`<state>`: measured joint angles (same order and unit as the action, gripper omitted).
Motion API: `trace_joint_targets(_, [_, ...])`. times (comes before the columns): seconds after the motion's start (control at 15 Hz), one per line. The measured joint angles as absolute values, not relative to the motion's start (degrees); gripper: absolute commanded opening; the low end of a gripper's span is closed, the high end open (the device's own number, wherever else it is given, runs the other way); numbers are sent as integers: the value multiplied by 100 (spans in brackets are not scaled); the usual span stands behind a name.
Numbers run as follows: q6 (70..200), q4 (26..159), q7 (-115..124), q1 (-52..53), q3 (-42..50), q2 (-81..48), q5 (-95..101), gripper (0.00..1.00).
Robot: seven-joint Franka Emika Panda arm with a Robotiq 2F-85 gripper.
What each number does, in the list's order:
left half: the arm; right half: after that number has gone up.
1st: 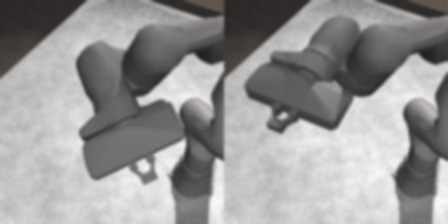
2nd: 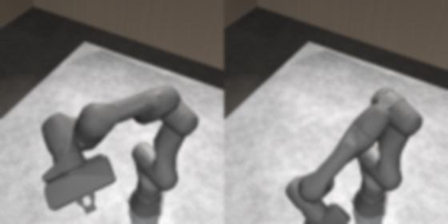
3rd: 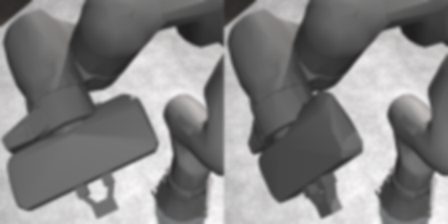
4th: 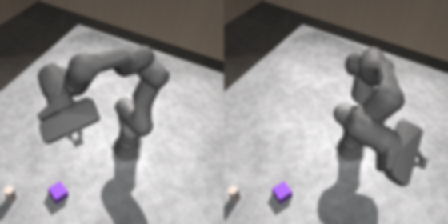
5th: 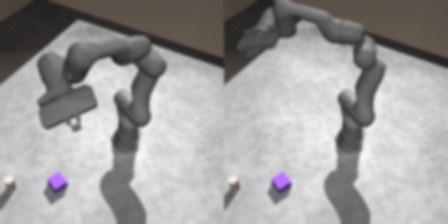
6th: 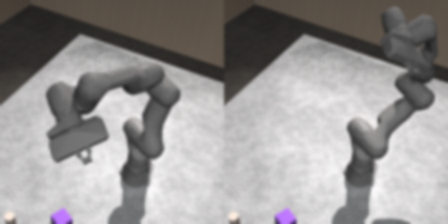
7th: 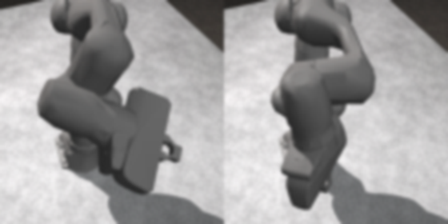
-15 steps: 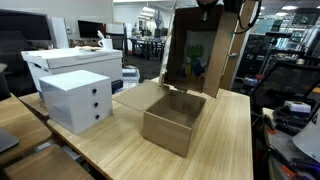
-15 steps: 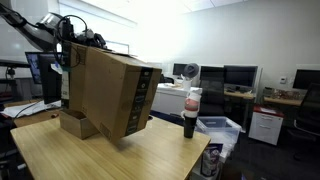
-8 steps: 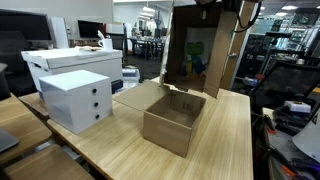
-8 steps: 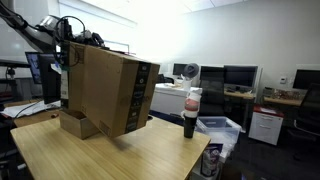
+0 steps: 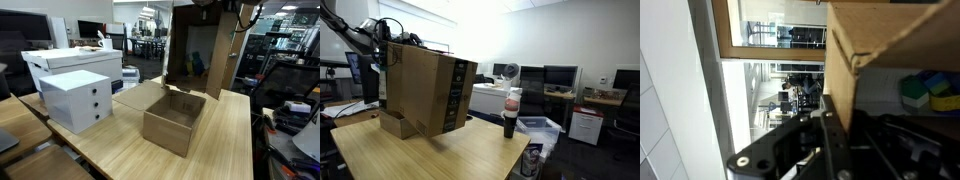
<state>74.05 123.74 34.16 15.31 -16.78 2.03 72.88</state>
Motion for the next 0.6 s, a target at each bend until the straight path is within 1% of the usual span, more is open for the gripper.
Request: trace_joint_targets(0.6, [7131,12329,3423,1627,-1751,-12,7477,6])
